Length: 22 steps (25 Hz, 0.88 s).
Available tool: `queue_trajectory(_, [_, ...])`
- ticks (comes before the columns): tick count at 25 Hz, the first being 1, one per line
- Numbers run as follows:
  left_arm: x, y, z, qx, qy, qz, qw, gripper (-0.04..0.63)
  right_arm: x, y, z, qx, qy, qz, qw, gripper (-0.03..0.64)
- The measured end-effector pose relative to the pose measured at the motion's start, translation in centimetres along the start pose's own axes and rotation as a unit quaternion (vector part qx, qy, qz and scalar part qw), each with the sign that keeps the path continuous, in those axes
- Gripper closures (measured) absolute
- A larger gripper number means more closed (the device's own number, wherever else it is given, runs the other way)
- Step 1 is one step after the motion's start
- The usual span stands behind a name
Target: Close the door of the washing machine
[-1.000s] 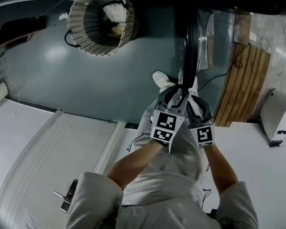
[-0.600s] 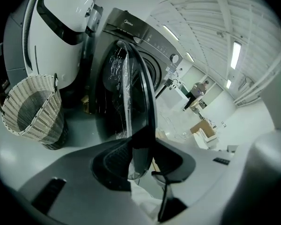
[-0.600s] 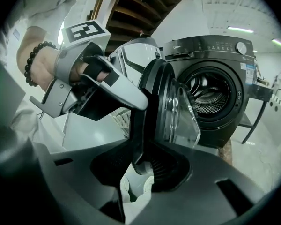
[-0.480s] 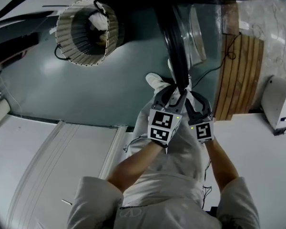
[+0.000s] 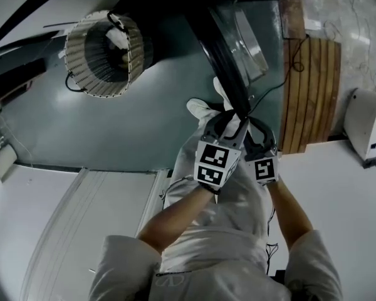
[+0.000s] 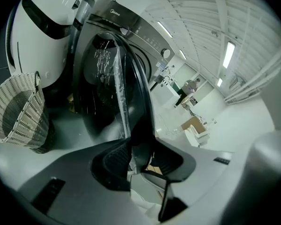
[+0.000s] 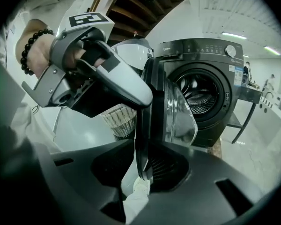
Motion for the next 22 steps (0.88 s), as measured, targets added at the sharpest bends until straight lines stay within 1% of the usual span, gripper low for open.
queue_trajectory(3, [-0.4, -0.7, -0.8, 0.011, -0.005, 0.006, 0.9999, 0.445, 0.0, 0.0, -1.2, 0.021, -0.002, -0.005, 1.0, 0.518])
queue_trajectory(7, [-0.8, -1.5, -1.3, 0.024, -0.005, 0.006, 0.9997, 0.445, 0.2, -0.1, -2.2, 0.038, 0.003, -0.004, 0.999, 0.54])
queue_trajectory(10, [-0.9, -2.1, -1.7, 0.033, 0.001, 0.005, 0.9994, 0.445, 0.5, 0.2, -3.0, 0.048, -0.015, -0.005, 0.999, 0.545])
queue_trajectory(13, [-1.1, -2.9, -2.0, 0.068, 0.007, 0.007, 0.9976, 0.445, 0.9, 0.4, -4.1, 0.063, -0.038, -0.011, 0.997, 0.549])
queue_trajectory(16, [-1.4, -3.3, -2.3, 0.117, -0.005, 0.009, 0.9931, 0.448, 1.2, 0.8, -5.1, 0.074, -0.038, -0.015, 0.996, 0.551])
queue_trajectory(17, [-1.5, -3.4, -2.4, 0.129, -0.016, 0.011, 0.9914, 0.459, 1.3, 0.8, -5.4, 0.076, -0.035, -0.015, 0.996, 0.551])
queue_trajectory(20, [-1.8, -3.6, -3.1, 0.151, -0.054, 0.013, 0.9869, 0.527, 1.3, 1.0, -6.4, 0.08, -0.035, -0.014, 0.996, 0.551])
queue_trajectory(21, [-1.9, -3.7, -3.4, 0.155, -0.065, 0.011, 0.9857, 0.568, 1.4, 1.1, -6.6, 0.081, -0.037, -0.013, 0.996, 0.549])
queue_trajectory(22, [-1.9, -3.8, -3.7, 0.159, -0.075, 0.008, 0.9844, 0.592, 1.5, 1.2, -6.8, 0.082, -0.038, -0.012, 0.996, 0.549])
Point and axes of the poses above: the fingertips, and each gripper's own axes: y backward along the fingers, z to its left, x out of its underside, the point moved 6 cm from there along y, backward along the fingers, and after that the axes turned 11 degrees about y, right-handed, at the moved point
